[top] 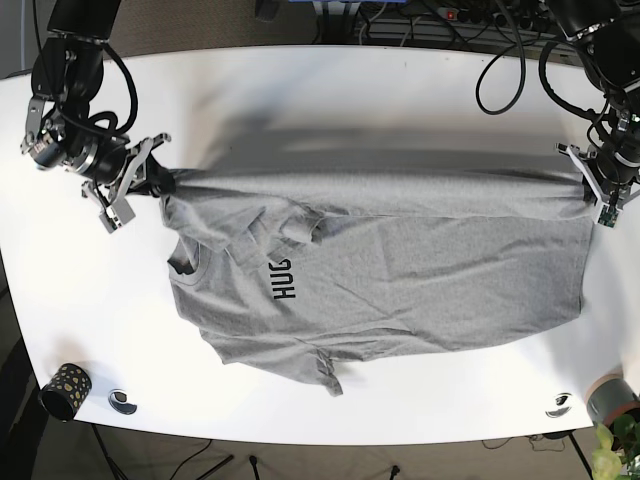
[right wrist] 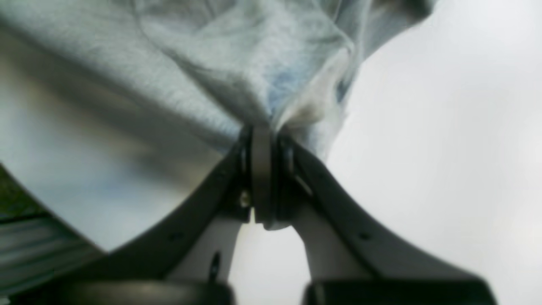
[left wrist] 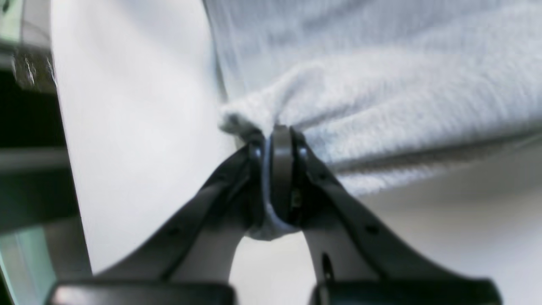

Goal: Fold the T-shirt properly
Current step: 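Lay the shirt flat with the HUGO print facing up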

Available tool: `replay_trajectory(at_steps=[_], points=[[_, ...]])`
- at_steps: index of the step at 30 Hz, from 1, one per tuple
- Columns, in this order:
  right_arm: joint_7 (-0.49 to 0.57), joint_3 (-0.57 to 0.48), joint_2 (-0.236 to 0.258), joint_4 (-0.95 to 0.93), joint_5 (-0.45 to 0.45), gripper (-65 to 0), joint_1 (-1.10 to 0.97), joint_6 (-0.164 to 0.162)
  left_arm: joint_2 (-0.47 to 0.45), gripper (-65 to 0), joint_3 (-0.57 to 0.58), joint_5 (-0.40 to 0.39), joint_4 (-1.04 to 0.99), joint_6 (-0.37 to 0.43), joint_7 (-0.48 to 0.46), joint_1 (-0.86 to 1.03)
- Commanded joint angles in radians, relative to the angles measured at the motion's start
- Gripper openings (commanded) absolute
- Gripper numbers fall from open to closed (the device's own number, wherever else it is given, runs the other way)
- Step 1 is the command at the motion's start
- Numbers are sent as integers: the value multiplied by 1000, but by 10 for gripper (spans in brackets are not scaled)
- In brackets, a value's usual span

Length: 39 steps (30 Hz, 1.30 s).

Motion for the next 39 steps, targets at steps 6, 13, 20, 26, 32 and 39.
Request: replay_trajectory(at_steps=[6, 13, 20, 26, 32, 39], points=[[21, 16, -12, 52, 15, -650, -94, 1, -26, -649, -48, -3, 12, 6, -17, 72], [21, 16, -10, 56, 15, -650, -197, 2, -27, -649, -74, -3, 12, 6, -18, 135], [21, 16, -18, 83, 15, -650, -277, -1, -23, -637, -73, 0, 12, 6, -18, 190], [23, 33, -55, 163, 12, -361, -301, -7, -20, -382, -65, -2, 12, 6, -14, 198], [23, 84, -89, 161, 3, -238, -232, -8, -20, -267, -66, -5, 12, 6, -12, 152], [21, 82, -95, 60, -79, -235, -54, -8, -27, -267, -73, -141, 17, 6, -12, 94]])
